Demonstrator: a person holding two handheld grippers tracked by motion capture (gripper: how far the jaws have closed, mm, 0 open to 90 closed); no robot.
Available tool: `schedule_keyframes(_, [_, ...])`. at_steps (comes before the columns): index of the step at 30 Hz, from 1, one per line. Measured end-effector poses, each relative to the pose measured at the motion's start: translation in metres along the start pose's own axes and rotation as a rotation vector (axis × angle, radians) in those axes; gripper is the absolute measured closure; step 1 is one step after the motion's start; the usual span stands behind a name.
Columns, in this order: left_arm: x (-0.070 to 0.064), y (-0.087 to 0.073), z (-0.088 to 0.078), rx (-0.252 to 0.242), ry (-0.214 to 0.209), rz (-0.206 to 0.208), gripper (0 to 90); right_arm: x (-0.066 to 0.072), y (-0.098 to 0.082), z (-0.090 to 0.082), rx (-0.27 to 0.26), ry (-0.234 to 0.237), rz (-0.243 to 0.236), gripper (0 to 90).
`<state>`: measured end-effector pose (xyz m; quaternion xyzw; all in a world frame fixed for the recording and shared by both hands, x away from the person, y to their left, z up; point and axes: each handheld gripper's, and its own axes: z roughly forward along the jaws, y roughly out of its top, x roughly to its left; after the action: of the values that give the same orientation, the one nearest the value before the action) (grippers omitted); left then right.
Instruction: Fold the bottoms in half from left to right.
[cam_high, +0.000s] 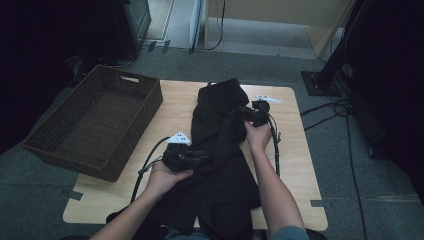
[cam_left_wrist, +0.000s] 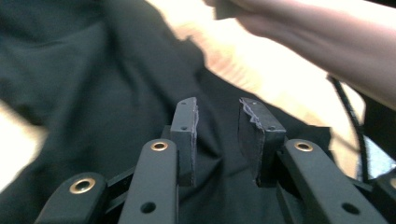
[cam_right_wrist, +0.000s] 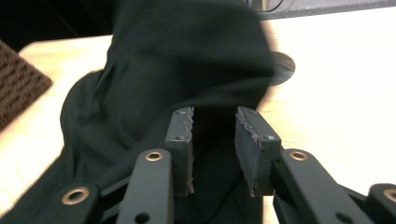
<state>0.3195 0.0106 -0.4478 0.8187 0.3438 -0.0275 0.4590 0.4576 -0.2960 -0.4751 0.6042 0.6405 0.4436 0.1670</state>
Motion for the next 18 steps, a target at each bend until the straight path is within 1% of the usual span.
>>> schedule_keyframes(2, [0.009,0.001,-0.001,-0.005,0.017,-0.016,65.7,0.003,0.000,-0.003,0.006,0.000,-0.028,66.4])
schedule_keyframes(4, [0.018,0.002,-0.001,0.002,0.034,-0.019,64.7,0.009,0.001,-0.007,0.002,0.007,-0.055,66.0])
schedule_keyframes(6, [0.026,0.001,0.000,0.017,0.054,-0.030,62.9,0.016,0.001,-0.011,0.005,0.007,-0.094,66.0])
schedule_keyframes(8, [0.032,0.000,0.002,0.034,0.069,-0.033,62.9,0.024,-0.002,-0.015,0.020,0.008,-0.140,66.4])
schedule_keyframes(10, [0.034,-0.002,0.005,0.041,0.076,-0.034,64.6,0.030,-0.006,-0.017,0.035,0.015,-0.173,67.5])
schedule_keyframes(13, [0.034,-0.005,0.008,0.058,0.084,-0.008,66.5,0.036,-0.015,-0.022,0.048,0.032,-0.186,69.0])
schedule_keyframes(15, [0.036,-0.007,0.011,0.059,0.082,-0.018,66.8,0.040,-0.022,-0.026,0.059,0.049,-0.195,70.6])
schedule_keyframes(16, [0.037,-0.007,0.013,0.063,0.083,-0.022,66.8,0.043,-0.025,-0.029,0.069,0.057,-0.209,71.5])
schedule_keyframes(18, [0.038,-0.008,0.018,0.081,0.080,-0.029,66.5,0.051,-0.034,-0.034,0.094,0.083,-0.227,72.4])
